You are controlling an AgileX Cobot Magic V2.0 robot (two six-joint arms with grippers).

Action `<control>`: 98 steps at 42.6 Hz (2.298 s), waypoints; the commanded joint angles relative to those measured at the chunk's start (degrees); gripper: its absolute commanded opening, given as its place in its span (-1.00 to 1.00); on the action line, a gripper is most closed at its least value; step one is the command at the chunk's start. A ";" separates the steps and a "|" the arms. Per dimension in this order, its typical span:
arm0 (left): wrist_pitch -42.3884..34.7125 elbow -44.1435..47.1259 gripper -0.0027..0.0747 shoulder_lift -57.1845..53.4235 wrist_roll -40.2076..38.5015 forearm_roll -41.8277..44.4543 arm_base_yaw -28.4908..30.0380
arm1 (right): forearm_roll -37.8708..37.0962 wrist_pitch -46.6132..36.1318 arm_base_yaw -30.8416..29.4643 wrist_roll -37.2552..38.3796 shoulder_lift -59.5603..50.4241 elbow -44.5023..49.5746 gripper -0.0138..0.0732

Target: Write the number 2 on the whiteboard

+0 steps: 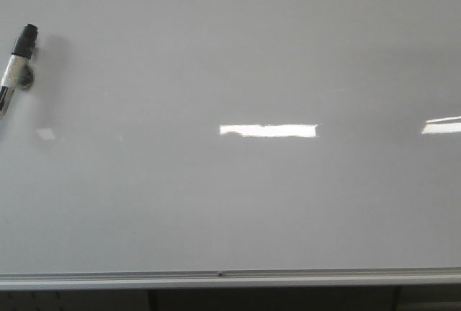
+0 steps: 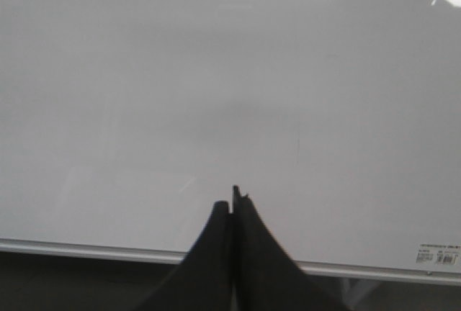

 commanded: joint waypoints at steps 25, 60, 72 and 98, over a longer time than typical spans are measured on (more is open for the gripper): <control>-3.84 -1.43 0.53 4.54 2.72 3.12 -2.03 | -0.40 -3.19 -0.47 0.01 1.38 -1.30 0.69; -17.48 -7.22 0.53 35.32 -0.35 5.65 -7.84 | -0.40 -3.92 -0.47 0.01 1.38 -1.30 0.69; -31.75 -7.22 0.53 47.22 -0.35 5.77 -7.84 | -0.40 -3.92 -0.47 0.01 1.38 -1.30 0.69; -49.77 -7.35 0.53 61.13 -0.35 8.05 -7.41 | -0.40 -3.87 -0.47 0.01 1.38 -1.30 0.69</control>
